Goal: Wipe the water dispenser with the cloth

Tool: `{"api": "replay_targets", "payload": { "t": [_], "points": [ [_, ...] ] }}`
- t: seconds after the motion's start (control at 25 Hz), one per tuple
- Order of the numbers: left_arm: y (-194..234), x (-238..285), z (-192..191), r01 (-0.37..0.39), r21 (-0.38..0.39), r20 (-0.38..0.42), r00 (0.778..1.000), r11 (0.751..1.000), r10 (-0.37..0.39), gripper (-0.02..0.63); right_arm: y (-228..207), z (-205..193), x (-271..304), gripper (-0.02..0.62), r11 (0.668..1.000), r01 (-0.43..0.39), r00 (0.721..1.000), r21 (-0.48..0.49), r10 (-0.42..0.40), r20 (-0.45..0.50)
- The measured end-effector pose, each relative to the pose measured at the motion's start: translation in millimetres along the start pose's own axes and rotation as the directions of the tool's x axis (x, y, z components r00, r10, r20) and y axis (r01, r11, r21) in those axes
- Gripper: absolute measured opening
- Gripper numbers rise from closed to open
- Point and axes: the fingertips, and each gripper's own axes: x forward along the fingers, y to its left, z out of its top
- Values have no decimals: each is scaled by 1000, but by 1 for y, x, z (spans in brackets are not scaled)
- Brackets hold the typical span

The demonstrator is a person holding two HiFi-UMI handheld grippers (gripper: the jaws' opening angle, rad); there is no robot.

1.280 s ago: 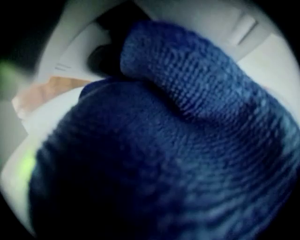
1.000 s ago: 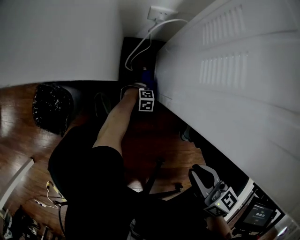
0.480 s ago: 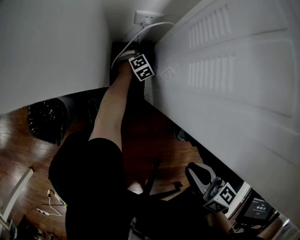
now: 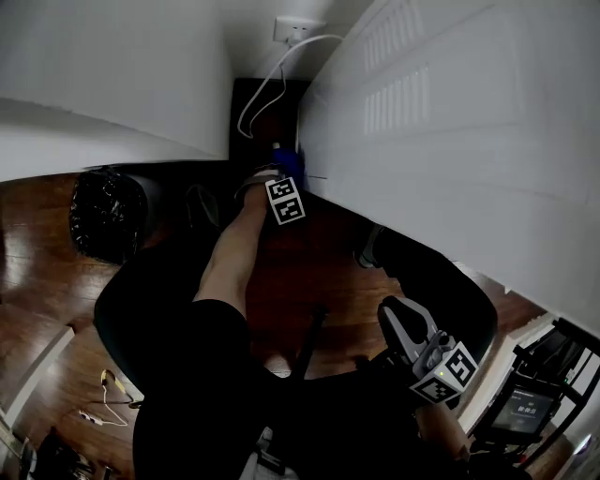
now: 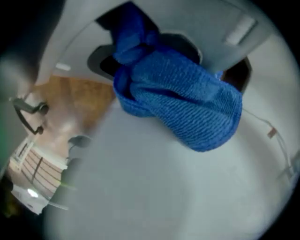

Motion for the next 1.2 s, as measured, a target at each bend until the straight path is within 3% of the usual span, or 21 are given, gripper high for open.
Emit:
{"api": "replay_targets", "payload": {
  "t": [0.12, 0.28, 0.44, 0.6, 0.76, 0.84, 0.96, 1.04, 1.12, 1.2],
  "points": [
    [-9, -18, 0, -13, -49, 18, 1000, 999, 14, 199, 3, 1, -1, 49, 1000, -9, 999, -19, 10, 33],
    [9, -70, 29, -66, -44, 66, 995, 997, 69, 199, 11, 11, -6, 44, 999, -20, 995, -31, 23, 97],
    [-1, -146, 72, -105, 89, 84, 992, 990, 98, 199, 25, 23, -22, 40, 996, -46, 988, -73, 56, 141],
    [28, -273, 111, -161, 183, 106, 984, 970, 143, 199, 40, 25, -10, 32, 993, -76, 972, -89, 93, 217],
    [22, -400, 168, -221, 285, 126, 973, 933, 192, 199, 53, 43, -24, 32, 988, -153, 950, 23, 140, 281],
    [29, -458, 199, -288, 291, 147, 956, 912, 255, 199, 57, 46, -33, 27, 982, -191, 937, -6, 184, 296],
    [41, -540, 239, -406, 250, 186, 911, 879, 368, 199, 45, 42, -47, 26, 984, -178, 941, -13, 175, 289],
    [42, -591, 264, -500, 211, 257, 858, 840, 445, 201, 33, 52, -59, 26, 980, -197, 929, 34, 176, 327],
    [31, -638, 286, -575, 127, 391, 778, 808, 492, 201, 15, 59, -70, 25, 985, -169, 927, 31, 148, 344],
    [5, -677, 305, -574, -16, 557, 675, 819, 484, 201, -6, 60, -79, 25, 993, -120, 934, 21, 106, 341]
  ]
}}
